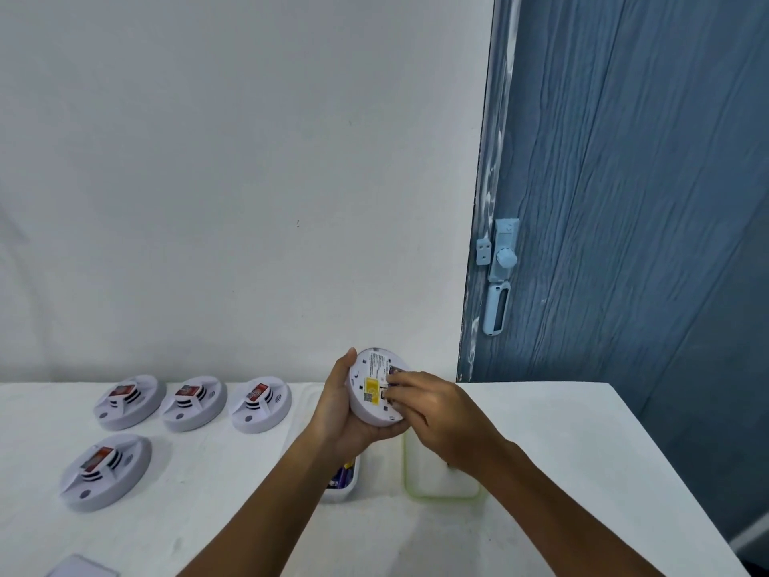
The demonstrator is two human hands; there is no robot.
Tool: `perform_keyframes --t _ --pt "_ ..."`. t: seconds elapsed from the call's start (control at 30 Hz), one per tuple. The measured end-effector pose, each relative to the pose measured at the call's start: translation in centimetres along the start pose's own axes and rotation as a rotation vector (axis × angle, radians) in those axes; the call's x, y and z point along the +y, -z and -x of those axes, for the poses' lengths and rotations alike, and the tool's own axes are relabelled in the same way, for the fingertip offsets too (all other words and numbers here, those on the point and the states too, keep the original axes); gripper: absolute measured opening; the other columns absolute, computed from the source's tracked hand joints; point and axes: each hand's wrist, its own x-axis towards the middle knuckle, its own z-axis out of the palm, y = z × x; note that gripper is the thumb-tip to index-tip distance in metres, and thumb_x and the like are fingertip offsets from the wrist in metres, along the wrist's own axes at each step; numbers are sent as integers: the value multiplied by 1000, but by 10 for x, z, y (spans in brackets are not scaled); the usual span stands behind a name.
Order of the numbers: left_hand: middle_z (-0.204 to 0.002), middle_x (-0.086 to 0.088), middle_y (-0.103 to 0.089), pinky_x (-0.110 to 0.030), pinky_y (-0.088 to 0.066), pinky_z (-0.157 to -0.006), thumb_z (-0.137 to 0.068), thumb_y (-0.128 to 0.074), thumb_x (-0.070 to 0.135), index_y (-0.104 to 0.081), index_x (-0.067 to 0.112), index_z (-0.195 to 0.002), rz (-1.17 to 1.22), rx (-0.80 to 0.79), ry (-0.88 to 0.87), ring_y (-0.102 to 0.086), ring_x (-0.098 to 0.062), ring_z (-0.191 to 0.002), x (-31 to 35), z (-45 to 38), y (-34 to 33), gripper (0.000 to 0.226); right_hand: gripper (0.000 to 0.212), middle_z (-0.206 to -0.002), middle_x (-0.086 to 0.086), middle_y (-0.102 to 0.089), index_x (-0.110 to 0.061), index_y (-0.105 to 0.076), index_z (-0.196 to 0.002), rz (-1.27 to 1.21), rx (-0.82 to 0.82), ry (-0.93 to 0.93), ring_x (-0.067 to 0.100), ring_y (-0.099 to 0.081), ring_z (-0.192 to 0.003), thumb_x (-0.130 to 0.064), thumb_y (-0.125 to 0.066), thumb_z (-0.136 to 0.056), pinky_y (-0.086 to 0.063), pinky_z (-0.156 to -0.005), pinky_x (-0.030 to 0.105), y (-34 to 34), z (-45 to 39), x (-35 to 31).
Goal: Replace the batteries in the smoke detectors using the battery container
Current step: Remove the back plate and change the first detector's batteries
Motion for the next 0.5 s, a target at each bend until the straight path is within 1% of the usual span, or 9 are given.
perform_keyframes --t 0.07,0.13,0.17,0.2,0.23,0.27,0.37,0.47,0.5 --pt "-98 -20 -69 -49 -43 -87 -90 -45 53 -65 8 -106 -32 6 -29 -58 -32 -93 3 2 1 52 21 -105 4 -70 -6 -71 -106 -253 144 -178 7 -63 -97 -8 -56 -91 -51 -85 17 1 -1 -4" --pt "-108 -22 -68 -49 -46 -84 -91 -44 54 -64 10 -113 -98 18 -56 -57 -38 -103 7 4 3 54 16 -91 -1 -70 -9 -69 -103 -493 312 -386 4 -65 -84 -6 -56 -94 -52 -75 17 4 -4 -5" --pt "-115 -22 -66 -49 -48 -83 -90 -44 55 -63 11 -117 -115 20 -61 -56 -40 -107 9 4 4 55 15 -83 -4 -68 -10 -68 -101 -540 369 -483 2 -63 -74 -5 -55 -95 -51 -69 16 5 -4 -3" --pt "-120 -22 -64 -50 -50 -81 -89 -46 55 -62 12 -120 -120 20 -66 -55 -41 -111 11 6 6 55 14 -75 -6 -65 -12 -66 -100 -503 384 -565 2 -59 -65 -7 -54 -96 -48 -64 15 4 -2 3" --pt "-124 -21 -62 -50 -52 -79 -88 -47 54 -61 13 -122 -116 22 -71 -55 -41 -113 13 7 8 56 12 -70 -6 -62 -14 -64 -100 -408 339 -634 3 -55 -58 -10 -53 -97 -45 -59 15 2 1 11" --pt "-126 -21 -62 -50 -53 -78 -87 -49 53 -61 13 -123 -107 23 -76 -54 -40 -114 14 8 10 56 10 -68 -4 -60 -17 -61 -98 -306 237 -707 4 -53 -56 -15 -52 -97 -44 -57 18 -2 6 18" --pt "-128 -21 -60 -51 -54 -78 -84 -52 52 -60 12 -125 -106 11 -80 -54 -40 -116 15 14 12 58 12 -74 1 -61 -24 -53 -86 -53 -132 -846 18 -60 -68 -25 -48 -97 -47 -62 30 -18 22 29" --pt "-132 -22 -57 -50 -54 -79 -82 -52 53 -57 12 -129 -120 -8 -72 -52 -41 -118 16 20 12 62 15 -72 -7 -54 -21 -53 -87 70 -272 -844 20 -57 -78 -26 -44 -98 -43 -68 27 -25 29 26" --pt "-133 -22 -56 -50 -54 -78 -82 -53 53 -57 12 -130 -121 -8 -71 -52 -41 -118 16 22 12 63 16 -77 -6 -57 -20 -56 -91 116 -297 -827 20 -58 -82 -27 -43 -98 -42 -70 26 -24 29 23"
